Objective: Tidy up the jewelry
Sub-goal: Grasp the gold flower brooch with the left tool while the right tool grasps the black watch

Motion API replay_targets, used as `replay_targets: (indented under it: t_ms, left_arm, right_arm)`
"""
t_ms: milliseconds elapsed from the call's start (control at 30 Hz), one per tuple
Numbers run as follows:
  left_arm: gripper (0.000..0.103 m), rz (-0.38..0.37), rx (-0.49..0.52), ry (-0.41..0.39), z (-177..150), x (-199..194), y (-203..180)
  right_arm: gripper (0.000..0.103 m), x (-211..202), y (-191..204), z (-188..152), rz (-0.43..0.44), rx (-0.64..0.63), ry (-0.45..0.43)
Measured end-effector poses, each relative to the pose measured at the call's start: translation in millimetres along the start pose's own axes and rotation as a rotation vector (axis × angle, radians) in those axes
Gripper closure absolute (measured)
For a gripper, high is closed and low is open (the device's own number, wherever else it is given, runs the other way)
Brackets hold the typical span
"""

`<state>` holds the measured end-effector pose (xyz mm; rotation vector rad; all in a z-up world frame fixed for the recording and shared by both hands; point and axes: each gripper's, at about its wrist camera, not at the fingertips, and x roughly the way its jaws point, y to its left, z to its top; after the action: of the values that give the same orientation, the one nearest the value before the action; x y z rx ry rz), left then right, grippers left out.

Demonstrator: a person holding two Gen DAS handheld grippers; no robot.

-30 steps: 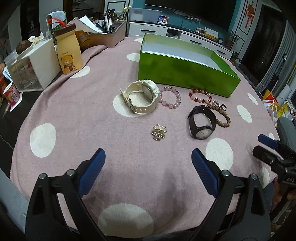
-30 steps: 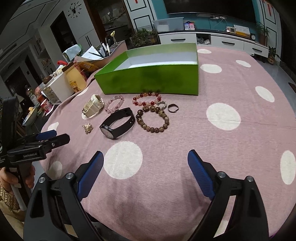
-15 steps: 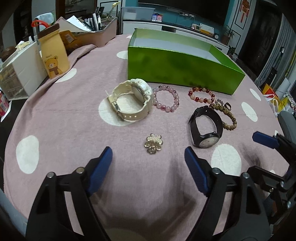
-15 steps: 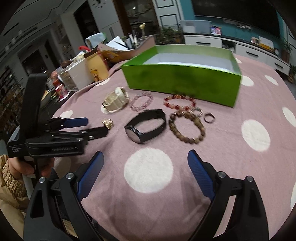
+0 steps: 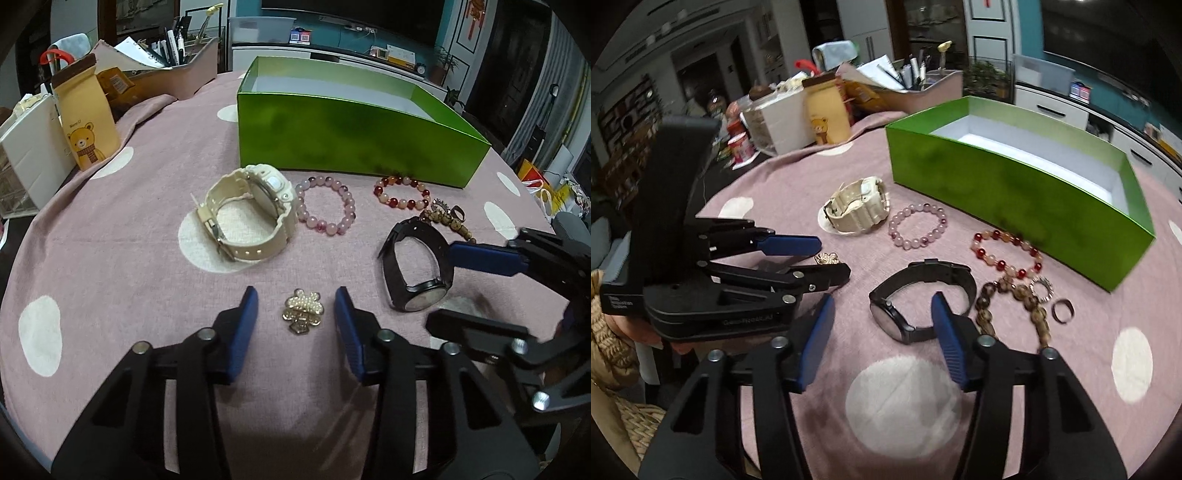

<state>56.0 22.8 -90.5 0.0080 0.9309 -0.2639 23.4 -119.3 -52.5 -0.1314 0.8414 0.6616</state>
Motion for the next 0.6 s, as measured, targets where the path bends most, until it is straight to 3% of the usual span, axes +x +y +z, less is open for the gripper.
replay_targets:
  t_ms: [133,333,600]
  left_arm:
    - [0.080,-0.017,0.018,-0.006,-2,0,-2]
    - [0.082,-0.019,0.019,-0.013,-3,-1,-3]
    - [0.082,-0.034,0.012,-0.042,2,-16,-5]
  right_arm:
    - [0.070,10,3,3,-0.009,-0.053,0.032]
    - [0.095,17,5,-1,-0.023,-0.070,0.042]
    - [0.096,-1,4,3,-0.017,-0.044,-0.023]
